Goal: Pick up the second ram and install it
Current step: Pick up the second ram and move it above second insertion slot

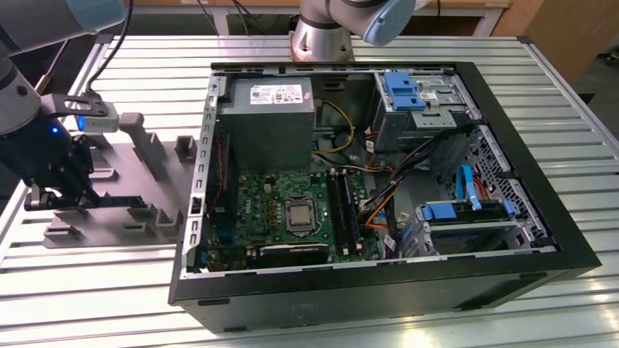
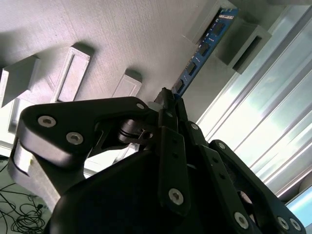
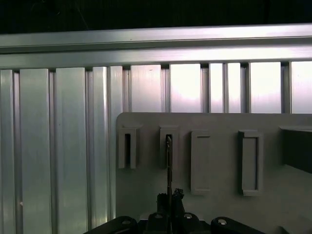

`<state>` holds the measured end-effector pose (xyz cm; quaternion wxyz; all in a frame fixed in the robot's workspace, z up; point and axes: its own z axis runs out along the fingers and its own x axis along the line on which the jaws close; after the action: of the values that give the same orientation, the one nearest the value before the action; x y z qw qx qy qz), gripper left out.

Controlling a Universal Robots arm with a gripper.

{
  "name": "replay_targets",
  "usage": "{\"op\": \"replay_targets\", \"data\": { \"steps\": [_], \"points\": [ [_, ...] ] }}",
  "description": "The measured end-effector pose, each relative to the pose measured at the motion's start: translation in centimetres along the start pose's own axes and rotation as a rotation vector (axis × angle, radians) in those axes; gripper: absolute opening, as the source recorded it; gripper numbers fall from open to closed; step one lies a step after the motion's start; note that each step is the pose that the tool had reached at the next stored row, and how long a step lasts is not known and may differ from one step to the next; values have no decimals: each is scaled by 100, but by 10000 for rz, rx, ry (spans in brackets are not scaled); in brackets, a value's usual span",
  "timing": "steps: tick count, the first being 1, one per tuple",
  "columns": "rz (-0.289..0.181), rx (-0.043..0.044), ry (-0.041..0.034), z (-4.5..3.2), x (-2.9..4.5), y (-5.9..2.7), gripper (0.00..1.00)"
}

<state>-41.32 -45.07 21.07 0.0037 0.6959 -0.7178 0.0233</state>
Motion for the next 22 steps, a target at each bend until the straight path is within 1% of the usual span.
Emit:
{"op": "replay_targets", "data": {
  "steps": [3, 9, 22],
  "points": [
    [0, -4, 3, -17, 1, 0, 14],
    [0, -2, 1, -75, 3, -2, 14],
    [-1, -1, 1, -160, 5, -5, 14]
  ]
}}
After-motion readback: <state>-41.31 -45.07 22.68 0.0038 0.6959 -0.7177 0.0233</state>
